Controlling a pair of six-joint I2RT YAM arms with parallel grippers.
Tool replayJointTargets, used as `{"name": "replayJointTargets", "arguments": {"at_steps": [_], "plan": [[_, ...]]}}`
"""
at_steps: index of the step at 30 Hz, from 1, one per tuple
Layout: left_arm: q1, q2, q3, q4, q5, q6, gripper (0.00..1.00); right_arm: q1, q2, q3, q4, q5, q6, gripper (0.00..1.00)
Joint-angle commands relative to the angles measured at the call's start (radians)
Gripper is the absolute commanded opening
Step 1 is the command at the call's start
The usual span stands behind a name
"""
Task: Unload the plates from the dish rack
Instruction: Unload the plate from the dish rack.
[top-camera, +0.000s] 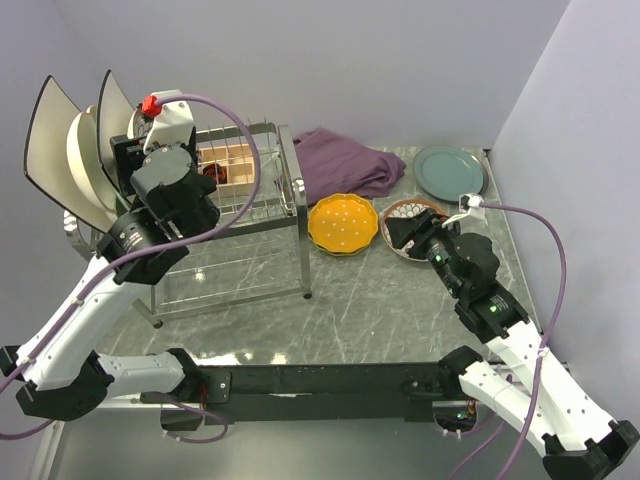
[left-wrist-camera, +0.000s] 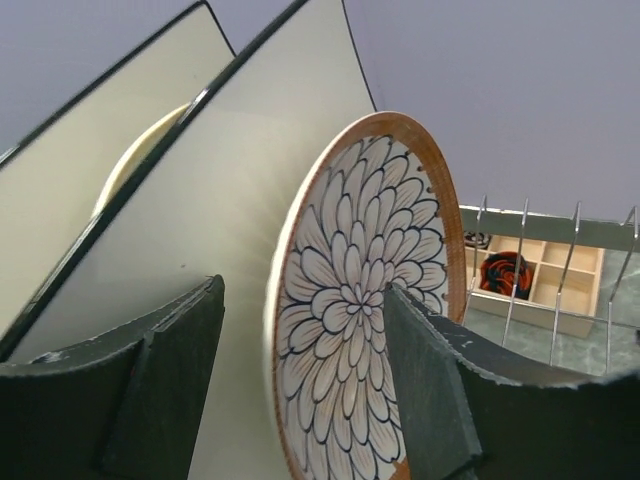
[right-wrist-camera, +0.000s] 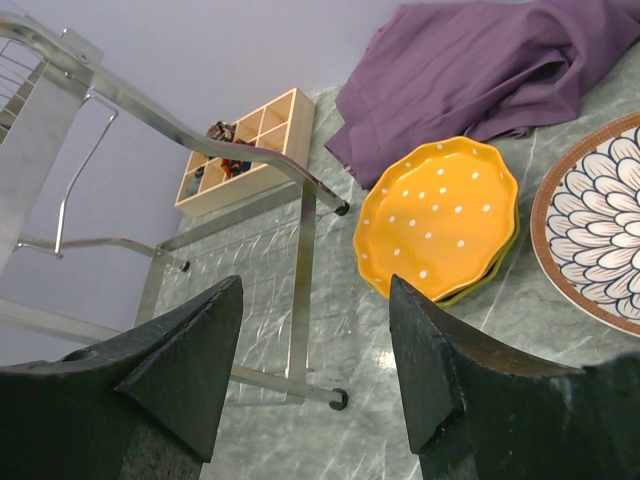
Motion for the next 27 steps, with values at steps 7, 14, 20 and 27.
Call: {"name": "replayJointTargets", "arguments": {"at_steps": [7,14,20,27], "plan": [[0.068,0.041,0.071,-0.247,0.091,-0.229,0.49,0.009,-0.004,0.000,0.011,0.027,-0.014,0.67],[0.068,0.015,0.004,-0.076,0.067,-0.099,0.30,0.011,-0.007,0.000,0.009,0.036,-0.017,0.67],[0.068,0.015,-0.014,0.033,0.053,-0.027,0.11,0.014,-0.007,0.000,0.009,0.034,-0.019,0.67],[0.067,0.025,-0.045,0.216,0.039,0.107,0.01,0.012,-0.005,0.002,0.011,0.034,-0.020,0.67]]}}
